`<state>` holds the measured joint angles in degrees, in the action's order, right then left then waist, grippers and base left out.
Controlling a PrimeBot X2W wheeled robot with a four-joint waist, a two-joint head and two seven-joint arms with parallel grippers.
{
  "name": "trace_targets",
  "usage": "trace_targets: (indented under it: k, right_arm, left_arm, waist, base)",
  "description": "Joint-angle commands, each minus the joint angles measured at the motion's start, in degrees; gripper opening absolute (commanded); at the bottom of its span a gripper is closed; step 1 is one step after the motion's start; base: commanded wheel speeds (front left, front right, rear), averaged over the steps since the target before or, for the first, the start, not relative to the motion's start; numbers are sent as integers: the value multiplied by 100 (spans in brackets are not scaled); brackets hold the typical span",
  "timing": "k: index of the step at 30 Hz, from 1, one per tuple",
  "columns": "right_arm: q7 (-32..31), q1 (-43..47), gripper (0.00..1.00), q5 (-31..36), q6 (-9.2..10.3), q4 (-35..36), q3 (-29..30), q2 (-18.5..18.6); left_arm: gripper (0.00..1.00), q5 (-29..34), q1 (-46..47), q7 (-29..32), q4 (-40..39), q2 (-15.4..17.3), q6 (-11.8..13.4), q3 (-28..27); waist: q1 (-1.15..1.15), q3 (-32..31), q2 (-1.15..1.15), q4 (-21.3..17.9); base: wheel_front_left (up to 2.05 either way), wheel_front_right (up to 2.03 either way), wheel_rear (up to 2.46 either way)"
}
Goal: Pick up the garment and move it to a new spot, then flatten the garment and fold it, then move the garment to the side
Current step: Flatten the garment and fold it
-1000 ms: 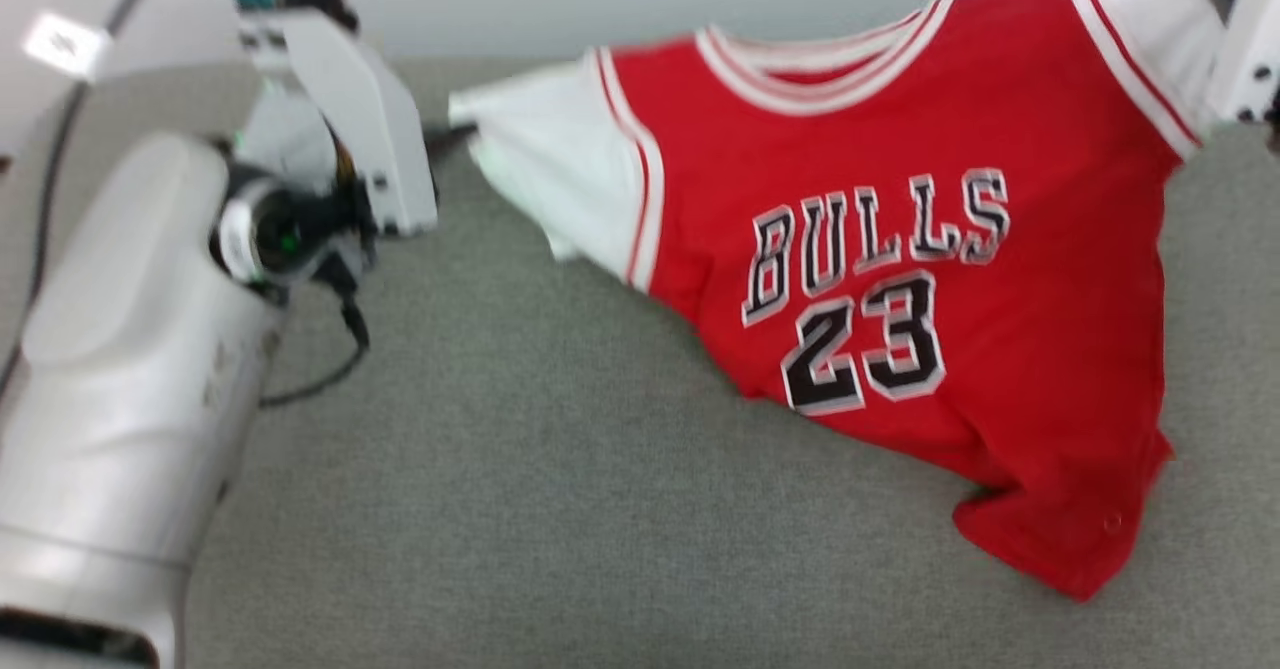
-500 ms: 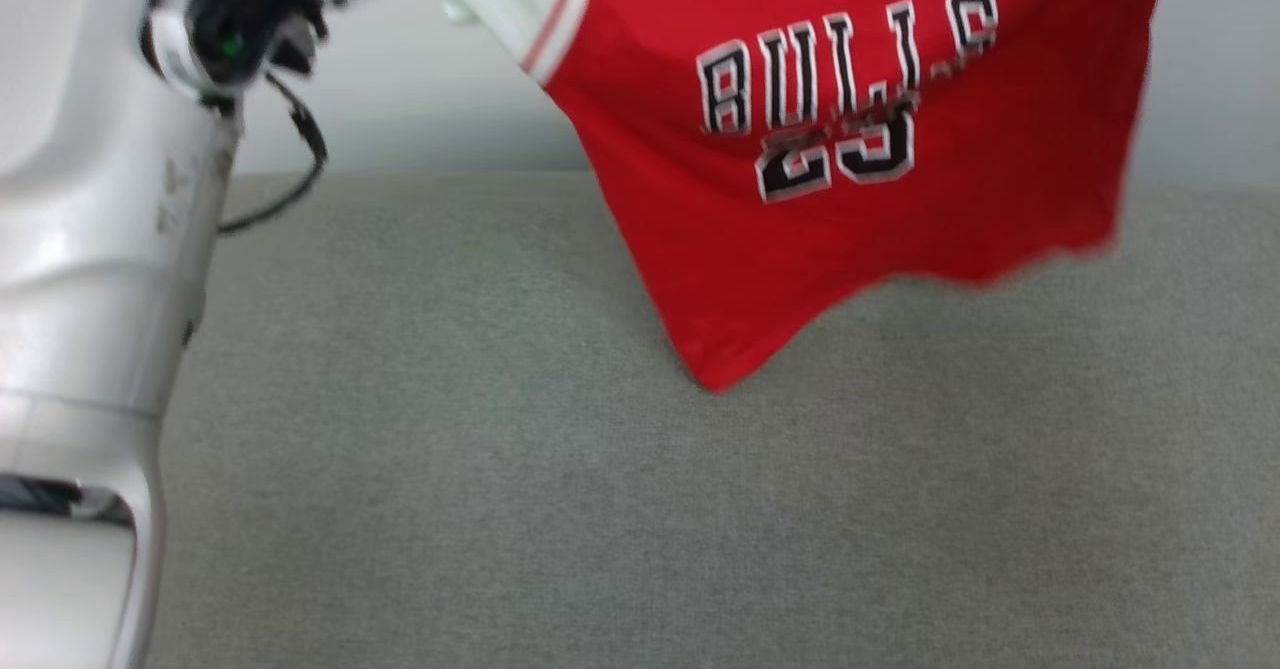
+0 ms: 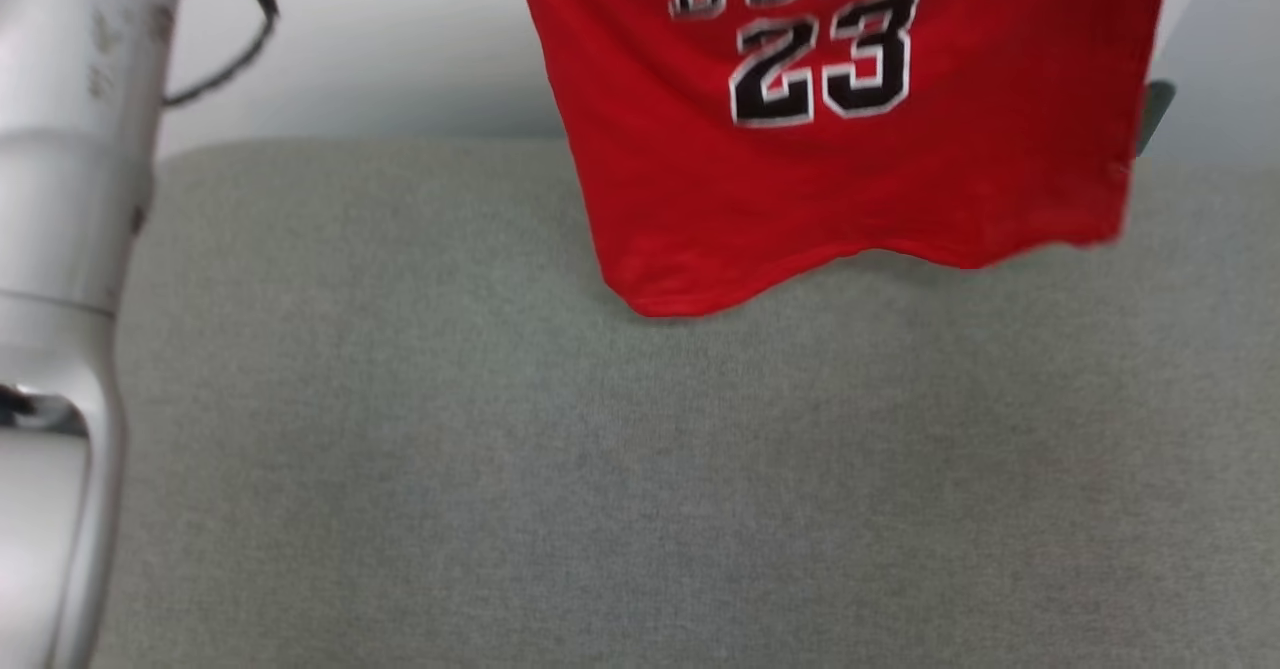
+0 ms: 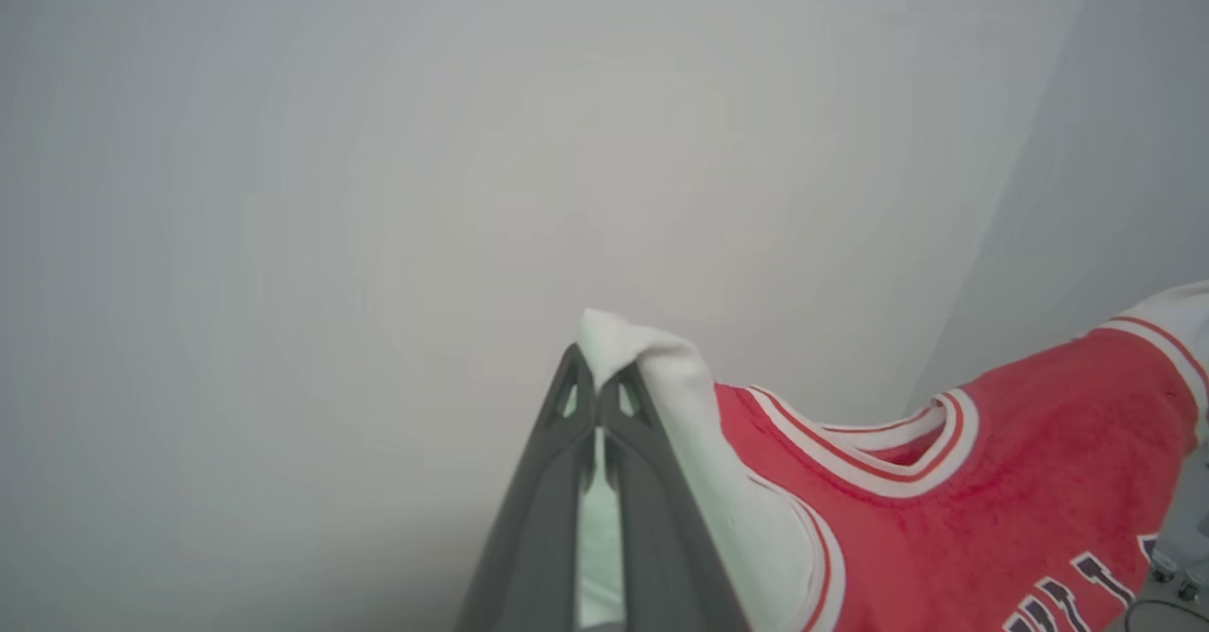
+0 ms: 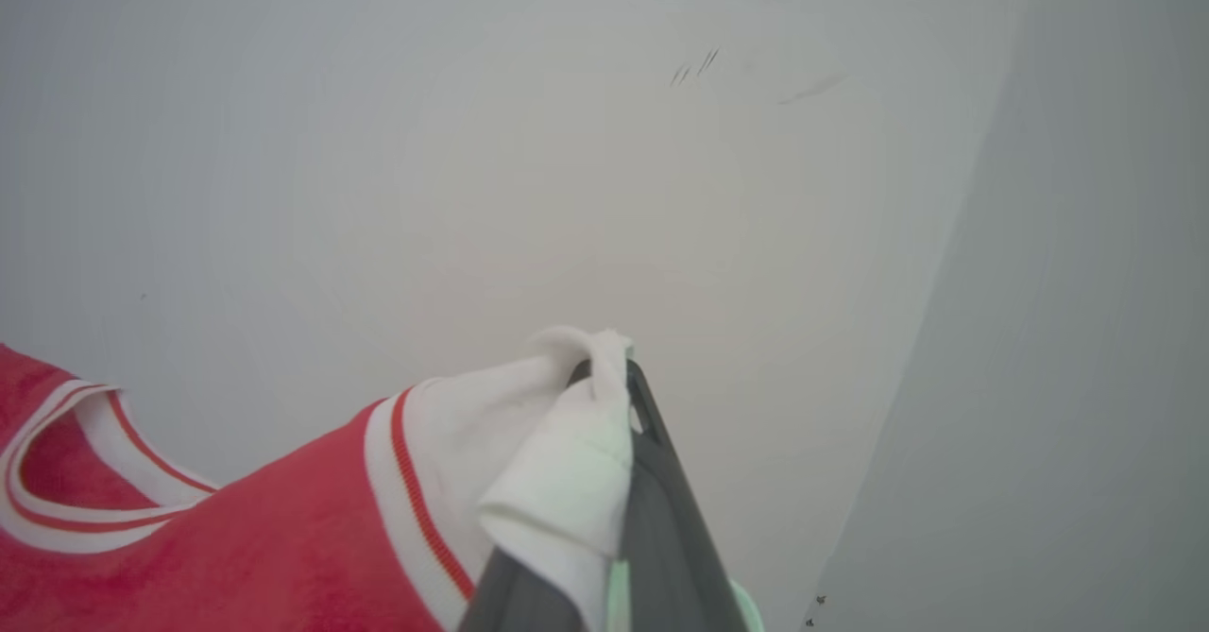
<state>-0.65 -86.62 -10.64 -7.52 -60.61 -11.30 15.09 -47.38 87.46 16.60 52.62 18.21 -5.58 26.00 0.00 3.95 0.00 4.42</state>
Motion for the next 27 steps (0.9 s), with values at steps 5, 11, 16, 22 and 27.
trace_targets:
  k: [5,11,16,22,27]
  right_arm:
    - [361,-557,0,281,6,-96,-152,-67]
    - [1078,-1090,0,966,6,-157,-109,-64]
    - [1483,-1606,0,1940,6,46,221,-84]
    - [1582,-1941,0,3063,6,590,528,-206]
    - [1586,-1722,0,3626,6,1300,529,-213]
  left_arm:
    - [0,234,633,-667,194,92,20,-29]
    - [0,461,1262,-1452,399,83,95,-30]
    - [0,503,1997,-2159,579,-5,49,-154]
    - [0,309,2625,-2824,719,-68,-111,-372]
    - [0,101,2635,-3136,635,-77,-182,-600]
  waist:
    - [0,1022,0,-8]
    - [0,1669,0,-49]
    - [0,2407,0,-19]
    - [0,3440,0,135]
    - [0,4144,0,345]
  base:
    - [0,0,0]
    - [0,0,0]
    - [0,0,0]
    - [0,0,0]
    - [0,0,0]
